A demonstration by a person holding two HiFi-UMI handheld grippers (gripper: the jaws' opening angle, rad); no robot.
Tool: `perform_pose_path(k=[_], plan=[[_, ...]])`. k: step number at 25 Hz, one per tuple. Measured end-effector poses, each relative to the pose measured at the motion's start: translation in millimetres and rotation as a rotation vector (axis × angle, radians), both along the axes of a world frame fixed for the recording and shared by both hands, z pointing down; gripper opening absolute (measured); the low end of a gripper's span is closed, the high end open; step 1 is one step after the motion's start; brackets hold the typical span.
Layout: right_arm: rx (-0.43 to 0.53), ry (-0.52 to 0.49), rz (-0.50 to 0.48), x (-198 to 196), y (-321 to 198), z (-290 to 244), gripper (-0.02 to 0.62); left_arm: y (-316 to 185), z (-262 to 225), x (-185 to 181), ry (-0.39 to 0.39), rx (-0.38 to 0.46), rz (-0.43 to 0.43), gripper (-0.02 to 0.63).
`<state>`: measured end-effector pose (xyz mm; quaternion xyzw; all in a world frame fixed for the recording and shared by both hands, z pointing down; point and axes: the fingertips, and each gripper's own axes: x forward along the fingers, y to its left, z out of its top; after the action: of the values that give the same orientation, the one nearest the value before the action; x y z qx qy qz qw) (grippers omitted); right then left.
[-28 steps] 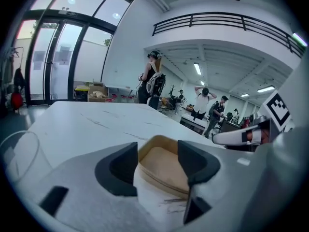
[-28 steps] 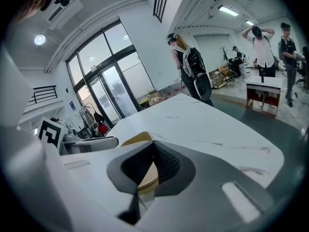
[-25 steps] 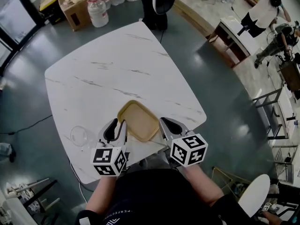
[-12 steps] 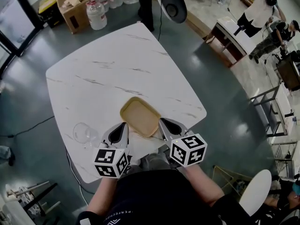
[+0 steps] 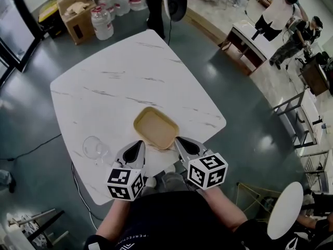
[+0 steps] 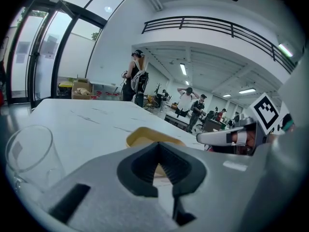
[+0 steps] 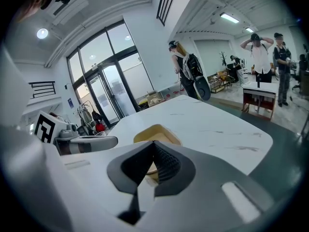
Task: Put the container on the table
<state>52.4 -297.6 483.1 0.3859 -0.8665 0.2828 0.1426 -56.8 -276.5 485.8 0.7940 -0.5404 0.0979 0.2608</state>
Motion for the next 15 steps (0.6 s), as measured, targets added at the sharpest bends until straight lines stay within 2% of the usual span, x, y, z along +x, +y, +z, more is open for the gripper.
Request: perform_pose_path(k=[15], plan=[[0.015, 0.008, 0.040, 0.1, 30.3, -5.8, 0.000, 21.2, -7.9, 14.7, 0.006, 0.020, 0.105, -0.008]])
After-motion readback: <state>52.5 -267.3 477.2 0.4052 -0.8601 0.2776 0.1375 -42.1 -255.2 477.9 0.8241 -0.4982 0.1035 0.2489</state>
